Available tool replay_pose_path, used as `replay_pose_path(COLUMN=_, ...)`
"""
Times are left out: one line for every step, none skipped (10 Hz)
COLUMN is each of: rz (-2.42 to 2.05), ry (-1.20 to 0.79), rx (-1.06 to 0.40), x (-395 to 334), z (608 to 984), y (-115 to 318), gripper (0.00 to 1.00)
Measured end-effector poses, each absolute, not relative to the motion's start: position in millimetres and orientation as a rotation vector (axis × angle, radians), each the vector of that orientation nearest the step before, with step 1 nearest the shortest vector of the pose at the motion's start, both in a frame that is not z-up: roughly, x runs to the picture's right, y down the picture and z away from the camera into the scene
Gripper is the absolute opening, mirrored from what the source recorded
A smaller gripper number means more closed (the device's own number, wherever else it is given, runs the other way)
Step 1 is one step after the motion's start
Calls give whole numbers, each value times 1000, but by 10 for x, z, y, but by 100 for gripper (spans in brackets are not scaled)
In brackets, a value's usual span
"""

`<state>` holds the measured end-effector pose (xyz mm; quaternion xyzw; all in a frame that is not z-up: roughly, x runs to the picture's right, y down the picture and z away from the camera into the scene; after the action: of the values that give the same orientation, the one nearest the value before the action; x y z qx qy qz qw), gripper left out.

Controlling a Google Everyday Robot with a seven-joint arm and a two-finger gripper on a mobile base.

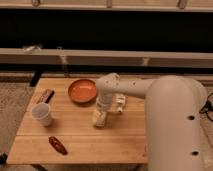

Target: Wipe the white sponge on the table

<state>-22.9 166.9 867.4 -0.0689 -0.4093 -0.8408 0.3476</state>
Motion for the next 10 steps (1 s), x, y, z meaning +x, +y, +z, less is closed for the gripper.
replay_pose_path(rz=-2170, ry=-1066, rx=-183, x=-222, z=8683, y=1684, gripper=80)
replay_pose_path(rz=-2161, ry=-1066, rx=-185, x=-200, z=8684, y=1686, gripper=80)
replay_pose_path(rz=-2158, ry=-1066, rx=-188, x=-184, z=8674, y=1693, gripper=76)
replay_pose_path(rz=-2158, ry=-1063, rx=-183, x=-187, z=8630, y=1676, gripper=66)
replay_pose_path(rz=-2159, ry=-1055, rx=-170, x=-192, z=8593, y=1654, gripper=53)
replay_pose_path(rz=-2160, ry=-1052, rx=-164, x=-194, z=8573, y=1645, gripper=47)
replay_pose_path(rz=-2161, ry=-1050, rx=-155, x=-200, z=8546, y=1640, gripper=37)
replay_pose_path(rz=-2164, ry=-1048, rx=-148, x=-210, z=8517, y=1640, gripper=25)
replay_pose_path(rz=-2169, ry=-1048, rx=-142, x=-221, z=8500, y=1640, gripper=17)
replay_pose_path(rz=-2175, ry=-1050, rx=-138, x=-239, z=8485, y=1646, gripper=8)
